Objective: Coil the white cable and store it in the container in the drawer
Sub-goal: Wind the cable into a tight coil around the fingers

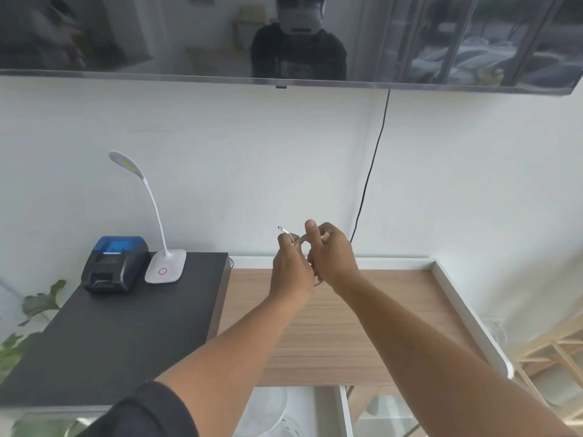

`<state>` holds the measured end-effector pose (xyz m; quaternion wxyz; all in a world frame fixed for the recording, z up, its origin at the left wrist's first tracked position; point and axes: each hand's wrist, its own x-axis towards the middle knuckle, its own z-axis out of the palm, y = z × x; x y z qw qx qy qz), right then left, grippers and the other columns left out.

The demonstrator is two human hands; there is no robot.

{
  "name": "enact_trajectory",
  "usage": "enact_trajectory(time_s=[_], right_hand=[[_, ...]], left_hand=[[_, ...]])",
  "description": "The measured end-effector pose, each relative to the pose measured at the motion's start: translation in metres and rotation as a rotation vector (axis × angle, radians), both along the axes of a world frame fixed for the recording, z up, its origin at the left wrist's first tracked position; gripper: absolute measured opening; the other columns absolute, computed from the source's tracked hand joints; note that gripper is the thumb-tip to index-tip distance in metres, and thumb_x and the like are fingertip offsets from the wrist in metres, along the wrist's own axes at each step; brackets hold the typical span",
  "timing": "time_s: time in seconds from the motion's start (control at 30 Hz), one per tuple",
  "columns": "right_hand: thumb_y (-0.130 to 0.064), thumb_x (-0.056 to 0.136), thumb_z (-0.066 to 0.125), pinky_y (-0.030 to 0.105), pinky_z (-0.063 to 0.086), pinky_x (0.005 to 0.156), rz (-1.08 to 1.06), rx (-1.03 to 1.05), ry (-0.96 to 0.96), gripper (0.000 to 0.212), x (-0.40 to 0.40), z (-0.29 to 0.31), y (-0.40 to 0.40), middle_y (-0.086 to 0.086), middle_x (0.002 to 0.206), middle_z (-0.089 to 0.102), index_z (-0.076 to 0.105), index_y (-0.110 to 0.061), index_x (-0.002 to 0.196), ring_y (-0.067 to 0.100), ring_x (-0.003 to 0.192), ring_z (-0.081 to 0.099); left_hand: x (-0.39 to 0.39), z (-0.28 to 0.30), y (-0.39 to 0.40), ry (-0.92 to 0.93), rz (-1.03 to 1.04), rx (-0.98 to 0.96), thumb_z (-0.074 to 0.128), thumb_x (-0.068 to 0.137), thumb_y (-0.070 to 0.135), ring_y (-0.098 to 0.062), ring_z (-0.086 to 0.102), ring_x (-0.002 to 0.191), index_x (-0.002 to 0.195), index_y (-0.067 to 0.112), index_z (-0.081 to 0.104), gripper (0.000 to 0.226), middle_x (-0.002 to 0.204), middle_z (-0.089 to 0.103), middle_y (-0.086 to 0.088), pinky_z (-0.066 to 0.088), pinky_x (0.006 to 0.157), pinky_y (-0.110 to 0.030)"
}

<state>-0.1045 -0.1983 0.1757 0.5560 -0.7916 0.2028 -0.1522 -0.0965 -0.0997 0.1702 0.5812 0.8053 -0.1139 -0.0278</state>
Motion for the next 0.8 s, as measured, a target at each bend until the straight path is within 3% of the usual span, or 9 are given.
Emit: enact_trajectory(time_s=[0.07,0.13,0.23,0.33,0.4,0.47,0.53,0.67,0.8], right_hand=[[-0.055,0.099,0.052,0.034,0.053,0.042,-0.026,-0.043,-0.03,0.046,-0.006,-0.01,0.002,0.002,0.053,0.065,0.066,-0.014,0.084,0.023,0.046,0.065],[-0.054,0.101,0.051,0.033,0.055,0.048,-0.006,-0.105,-0.045,0.048,-0.01,-0.015,0.001,0.002,0.053,0.064,0.071,-0.014,0.084,0.022,0.049,0.066],[-0.051,0.103,0.05,0.027,0.044,0.05,0.006,-0.226,-0.035,0.049,-0.011,-0.017,-0.002,-0.003,0.05,0.06,0.069,-0.013,0.079,0.005,0.041,0.054],[-0.046,0.105,0.047,0.016,0.038,0.047,-0.015,-0.28,-0.025,0.047,-0.01,-0.015,-0.005,-0.006,0.057,0.063,0.066,-0.013,0.079,0.002,0.047,0.055],[-0.043,0.106,0.048,0.012,0.04,0.045,-0.026,-0.167,-0.055,0.043,-0.011,-0.012,-0.006,-0.005,0.064,0.07,0.068,-0.012,0.084,0.0,0.052,0.064],[-0.04,0.106,0.049,0.016,0.049,0.046,-0.001,-0.035,-0.099,0.04,-0.014,-0.007,-0.004,-0.003,0.07,0.074,0.067,-0.012,0.086,0.002,0.057,0.071],[-0.041,0.106,0.048,0.018,0.051,0.047,0.014,-0.043,-0.115,0.039,-0.015,-0.003,0.0,-0.001,0.075,0.075,0.066,-0.014,0.085,0.008,0.056,0.073],[-0.045,0.107,0.045,0.02,0.044,0.048,-0.018,-0.203,-0.103,0.044,-0.014,0.001,0.004,-0.004,0.065,0.067,0.069,-0.012,0.089,0.012,0.053,0.065],[-0.044,0.107,0.044,0.018,0.043,0.047,-0.024,-0.252,-0.148,0.043,-0.015,0.002,0.006,0.001,0.068,0.07,0.068,-0.01,0.095,0.006,0.052,0.066]], left_hand=[[-0.004,-0.011,0.0,0.019,0.013,-0.015,0.03,0.109,0.024,0.005,0.056,0.068,0.122,0.012,0.054,0.029,0.107,0.063,-0.001,0.042,0.048,-0.004],[-0.004,-0.018,0.003,-0.035,0.043,0.031,0.03,0.109,0.024,0.004,0.055,0.073,0.11,0.019,0.063,0.033,0.097,0.063,0.006,0.041,0.057,-0.005],[0.001,-0.019,0.008,-0.027,-0.006,0.065,0.031,0.108,0.026,-0.013,0.063,0.083,0.103,0.025,0.068,0.038,0.088,0.067,0.005,0.043,0.068,-0.021],[0.005,-0.012,0.01,0.078,-0.094,-0.031,0.035,0.107,0.029,-0.017,0.071,0.079,0.107,0.025,0.071,0.036,0.093,0.074,-0.001,0.055,0.076,-0.036],[0.009,-0.007,0.011,0.184,-0.086,-0.149,0.043,0.105,0.031,-0.028,0.075,0.082,0.113,0.023,0.062,0.021,0.092,0.078,-0.004,0.059,0.084,-0.048],[0.012,-0.005,0.011,0.31,-0.041,-0.27,0.051,0.103,0.031,-0.036,0.075,0.086,0.117,0.029,0.043,0.016,0.095,0.079,-0.007,0.059,0.086,-0.052],[0.014,-0.003,0.009,0.271,0.012,-0.265,0.051,0.101,0.031,-0.035,0.075,0.083,0.109,0.036,0.042,0.013,0.096,0.078,-0.007,0.059,0.079,-0.045],[0.013,0.003,0.007,0.04,0.114,-0.156,0.05,0.102,0.027,0.007,0.065,0.056,0.095,0.027,0.062,0.014,0.096,0.072,0.002,0.041,0.049,-0.007],[0.014,0.009,0.007,0.134,0.131,-0.118,0.047,0.103,0.033,-0.003,0.061,0.077,0.124,0.02,0.044,0.024,0.104,0.063,0.002,0.041,0.058,-0.018]])
